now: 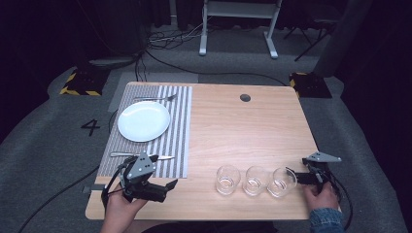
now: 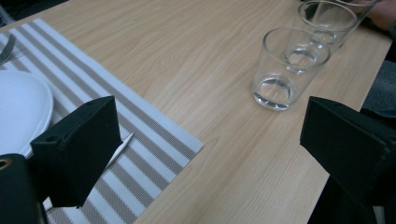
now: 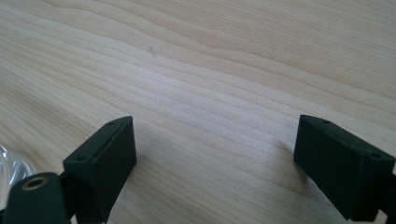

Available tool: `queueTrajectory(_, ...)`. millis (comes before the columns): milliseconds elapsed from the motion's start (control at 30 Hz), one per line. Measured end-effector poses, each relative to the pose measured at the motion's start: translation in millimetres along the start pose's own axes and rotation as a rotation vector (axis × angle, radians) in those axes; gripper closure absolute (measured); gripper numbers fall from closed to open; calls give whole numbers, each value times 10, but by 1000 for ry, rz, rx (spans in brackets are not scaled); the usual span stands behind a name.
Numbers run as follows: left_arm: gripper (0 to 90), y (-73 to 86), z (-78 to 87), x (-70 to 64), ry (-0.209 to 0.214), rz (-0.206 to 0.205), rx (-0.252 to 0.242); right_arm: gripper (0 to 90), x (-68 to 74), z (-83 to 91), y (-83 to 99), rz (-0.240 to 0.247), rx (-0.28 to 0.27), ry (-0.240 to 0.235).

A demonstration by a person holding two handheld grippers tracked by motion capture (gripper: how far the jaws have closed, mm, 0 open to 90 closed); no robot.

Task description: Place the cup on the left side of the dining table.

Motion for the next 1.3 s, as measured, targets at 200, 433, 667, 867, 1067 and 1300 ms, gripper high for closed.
queueTrajectory(200,2,-129,-132,-84,44,-21,-6,133,0,0,0,0,0,0)
queueTrajectory(433,0,-304,-297,-191,141,-36,-30,133,0,0,0,0,-1,1)
queueTrajectory(667,0,-476,-463,-325,212,-81,-68,133,0,1,1,-1,-1,1)
queueTrajectory(867,0,-587,-607,-433,257,-114,-86,134,0,1,2,0,0,1)
queueTrajectory(1067,0,-639,-801,-524,274,-132,-87,133,0,1,1,-1,0,1)
queueTrajectory(1300,0,-683,-1043,-595,219,-142,-101,133,0,1,2,0,0,1)
Point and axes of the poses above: each handheld gripper's, and its own axes: z roughly backward along the jaws, y roughly out of its underside, x roughly to its left, the point moved 8 cm from there along -z, roughly forward along the jaws
